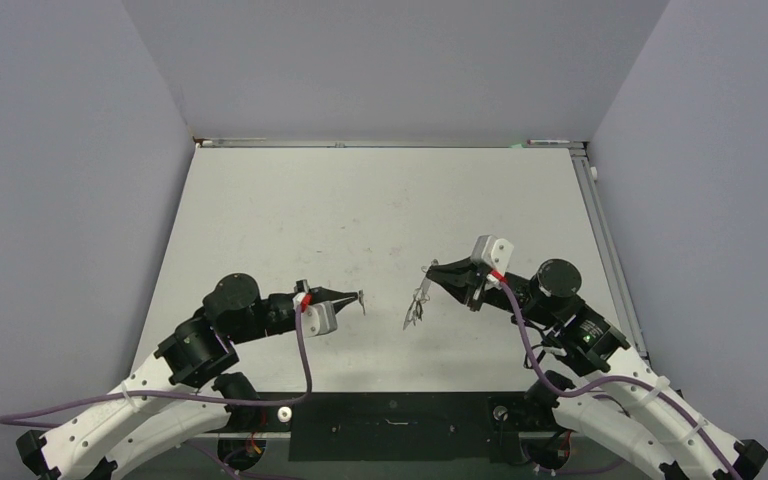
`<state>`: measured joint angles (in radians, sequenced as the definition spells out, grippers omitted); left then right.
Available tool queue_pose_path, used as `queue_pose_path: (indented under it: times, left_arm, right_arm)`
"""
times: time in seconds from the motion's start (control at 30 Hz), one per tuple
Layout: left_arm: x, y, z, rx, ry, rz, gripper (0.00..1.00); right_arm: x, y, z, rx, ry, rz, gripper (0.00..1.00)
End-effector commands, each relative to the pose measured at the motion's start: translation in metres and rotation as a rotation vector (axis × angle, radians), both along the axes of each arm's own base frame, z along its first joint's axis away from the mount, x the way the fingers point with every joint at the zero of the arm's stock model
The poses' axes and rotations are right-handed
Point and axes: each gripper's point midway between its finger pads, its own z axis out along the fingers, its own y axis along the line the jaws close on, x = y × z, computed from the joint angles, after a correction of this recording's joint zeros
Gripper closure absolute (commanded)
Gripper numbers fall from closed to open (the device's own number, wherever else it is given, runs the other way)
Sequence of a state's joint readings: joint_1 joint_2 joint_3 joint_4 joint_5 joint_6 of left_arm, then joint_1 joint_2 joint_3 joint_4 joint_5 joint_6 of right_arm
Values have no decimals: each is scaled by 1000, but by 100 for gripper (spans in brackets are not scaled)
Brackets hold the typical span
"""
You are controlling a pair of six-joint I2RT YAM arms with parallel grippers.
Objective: Put the keys on the keyring
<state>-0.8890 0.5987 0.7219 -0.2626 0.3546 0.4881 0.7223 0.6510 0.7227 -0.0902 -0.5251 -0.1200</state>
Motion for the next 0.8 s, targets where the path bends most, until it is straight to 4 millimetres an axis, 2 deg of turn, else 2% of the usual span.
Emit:
queue_pose_path:
  times: [0.0, 0.13, 0.53, 0.77]
  left_arm:
    - [-17, -5, 19, -99, -65, -104, 100]
    - [-22, -6, 13, -118, -57, -133, 100]
    - [-37, -18, -9, -113, 1, -249, 100]
    - [-39, -23, -21, -97, 9, -278, 100]
  right_arm:
    - [-32, 16, 19, -26, -130, 199, 95]
    - [-40, 27, 0, -118, -159, 227, 95]
    - [-51, 47, -36, -328, -271, 197, 95]
    - [-58, 53, -47, -368, -295, 210, 95]
